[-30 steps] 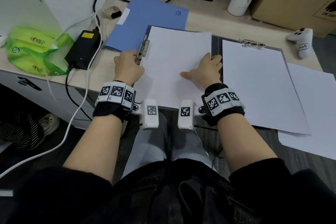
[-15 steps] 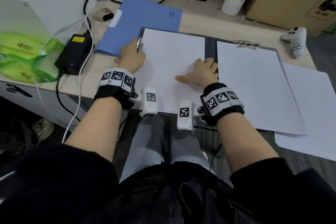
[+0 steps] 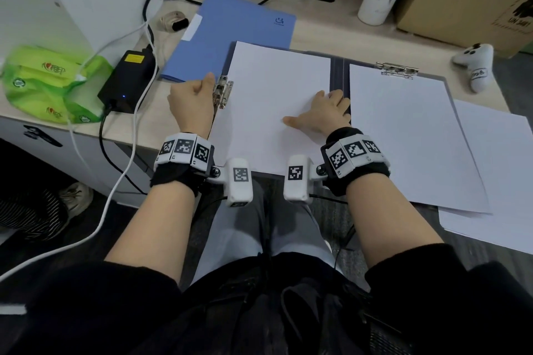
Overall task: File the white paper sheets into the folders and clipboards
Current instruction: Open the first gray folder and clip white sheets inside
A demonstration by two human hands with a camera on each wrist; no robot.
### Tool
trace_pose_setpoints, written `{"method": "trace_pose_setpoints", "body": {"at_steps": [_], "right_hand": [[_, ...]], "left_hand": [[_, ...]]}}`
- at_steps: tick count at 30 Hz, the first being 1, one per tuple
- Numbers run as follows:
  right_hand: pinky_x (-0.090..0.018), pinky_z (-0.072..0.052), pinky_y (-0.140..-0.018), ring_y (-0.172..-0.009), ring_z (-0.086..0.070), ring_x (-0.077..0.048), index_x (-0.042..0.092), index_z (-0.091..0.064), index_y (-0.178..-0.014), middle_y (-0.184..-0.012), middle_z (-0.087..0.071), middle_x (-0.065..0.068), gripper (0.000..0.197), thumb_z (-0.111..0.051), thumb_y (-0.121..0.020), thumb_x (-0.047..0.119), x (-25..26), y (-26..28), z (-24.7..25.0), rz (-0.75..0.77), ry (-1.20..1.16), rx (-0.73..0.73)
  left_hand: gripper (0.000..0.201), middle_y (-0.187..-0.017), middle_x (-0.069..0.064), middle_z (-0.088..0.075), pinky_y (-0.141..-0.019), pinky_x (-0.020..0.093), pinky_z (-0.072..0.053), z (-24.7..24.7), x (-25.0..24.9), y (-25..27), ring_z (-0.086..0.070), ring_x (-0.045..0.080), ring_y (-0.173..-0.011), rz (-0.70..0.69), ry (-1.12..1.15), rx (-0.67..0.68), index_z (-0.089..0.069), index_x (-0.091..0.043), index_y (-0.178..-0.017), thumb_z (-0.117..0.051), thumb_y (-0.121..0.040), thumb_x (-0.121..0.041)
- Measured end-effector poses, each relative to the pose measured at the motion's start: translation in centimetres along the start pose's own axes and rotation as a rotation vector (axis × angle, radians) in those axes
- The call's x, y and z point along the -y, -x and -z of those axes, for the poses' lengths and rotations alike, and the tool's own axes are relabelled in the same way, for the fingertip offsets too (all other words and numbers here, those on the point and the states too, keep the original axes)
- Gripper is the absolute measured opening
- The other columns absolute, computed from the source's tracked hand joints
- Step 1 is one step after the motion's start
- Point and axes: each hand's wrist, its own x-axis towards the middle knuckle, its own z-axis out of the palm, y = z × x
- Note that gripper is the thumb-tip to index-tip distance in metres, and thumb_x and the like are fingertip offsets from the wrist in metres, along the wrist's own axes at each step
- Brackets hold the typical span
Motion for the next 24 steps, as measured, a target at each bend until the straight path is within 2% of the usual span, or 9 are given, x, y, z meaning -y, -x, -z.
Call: {"method": "trace_pose_setpoints", "body": {"at_steps": [2,5,7,11,12,14,17,20,24], "right_hand": [[-0.047,-0.023,-0.114,-0.139,-0.014,-0.034,0.002,-0.019,-0.145,-0.148,-0.016,-0.015,0.103,-0.067,-0.074,0.06,0.0,0.1,0.0,0.0,0.007,-0.003],[-0.047,-0.023,-0.113,-0.139,-0.014,-0.034,0.002,-0.018,-0.146,-0.149,-0.016,-0.016,0.103,-0.066,-0.075,0.06,0.1,0.1,0.1,-0.006,0.021,0.0],[-0.047,-0.023,-0.113,-0.14,-0.014,-0.034,0.002,-0.019,-0.145,-0.149,-0.016,-0.015,0.103,-0.066,-0.075,0.061,0.1,0.1,0.2,-0.007,0.024,-0.002],[-0.047,-0.021,-0.114,-0.141,-0.012,-0.035,0.003,-0.017,-0.146,-0.15,-0.014,-0.016,0.104,-0.065,-0.075,0.061,0.0,0.2,0.1,-0.006,0.024,0.004],[-0.047,-0.021,-0.114,-0.141,-0.012,-0.035,0.003,-0.018,-0.146,-0.15,-0.014,-0.016,0.104,-0.065,-0.075,0.061,0.1,0.2,0.1,-0.006,0.024,0.003],[-0.047,-0.021,-0.114,-0.14,-0.012,-0.035,0.003,-0.017,-0.147,-0.15,-0.014,-0.016,0.104,-0.065,-0.075,0.061,0.1,0.2,0.2,-0.008,0.024,0.006],[-0.047,-0.02,-0.113,-0.141,-0.011,-0.036,0.003,-0.015,-0.147,-0.151,-0.012,-0.016,0.105,-0.065,-0.076,0.06,0.1,0.2,0.3,-0.006,0.021,0.021],[-0.048,-0.018,-0.114,-0.141,-0.009,-0.036,0.003,-0.012,-0.148,-0.151,-0.01,-0.016,0.106,-0.065,-0.076,0.059,0.0,0.1,0.4,-0.006,0.013,0.042],[-0.048,-0.019,-0.114,-0.141,-0.01,-0.036,0.003,-0.011,-0.148,-0.151,-0.012,-0.016,0.106,-0.065,-0.076,0.06,0.0,0.1,0.3,-0.004,0.009,0.036]], "left_hand": [[0.042,-0.05,0.004,-0.026,-0.06,0.028,-0.027,0.3,0.0,-0.2,-0.025,0.021,-0.063,0.028,-0.003,0.009,-0.039,-0.01,-0.049,-0.061,-0.082,-0.024],[0.031,-0.062,0.007,-0.045,-0.055,0.019,-0.037,1.1,-0.2,-0.6,-0.036,0.018,-0.064,0.141,0.033,0.044,-0.052,-0.017,-0.049,-0.068,-0.076,-0.017],[0.029,-0.061,0.005,-0.049,-0.048,0.014,-0.038,1.5,-0.3,-0.6,-0.041,0.017,-0.064,0.205,0.021,0.052,-0.053,-0.016,-0.049,-0.071,-0.072,-0.014],[0.019,-0.059,0.006,-0.056,-0.047,0.016,-0.041,1.7,-0.1,-0.8,-0.047,0.02,-0.059,0.235,-0.073,0.107,-0.06,-0.008,-0.055,-0.071,-0.07,-0.012],[0.012,-0.065,0.008,-0.063,-0.053,0.016,-0.046,1.8,0.1,-1.0,-0.052,0.02,-0.062,0.227,-0.108,0.131,-0.067,-0.005,-0.062,-0.07,-0.07,-0.012],[0.011,-0.081,0.01,-0.072,-0.076,0.028,-0.055,2.0,0.3,-1.4,-0.06,0.022,-0.077,0.196,-0.19,0.163,-0.075,-0.006,-0.075,-0.073,-0.069,-0.015],[0.011,-0.091,0.001,-0.072,-0.095,0.036,-0.046,2.1,0.2,-1.7,-0.056,0.026,-0.108,0.196,-0.312,0.204,-0.073,-0.019,-0.068,-0.081,-0.067,-0.028],[0.027,-0.095,-0.001,-0.068,-0.096,0.041,-0.046,2.2,0.4,-1.9,-0.052,0.028,-0.115,0.23,-0.363,0.229,-0.061,-0.029,-0.056,-0.085,-0.055,-0.043],[0.026,-0.111,0.003,-0.064,-0.094,0.042,-0.041,2.2,0.4,-1.3,-0.043,0.028,-0.119,0.221,-0.449,0.196,-0.065,-0.032,-0.065,-0.082,-0.056,-0.049]]}}
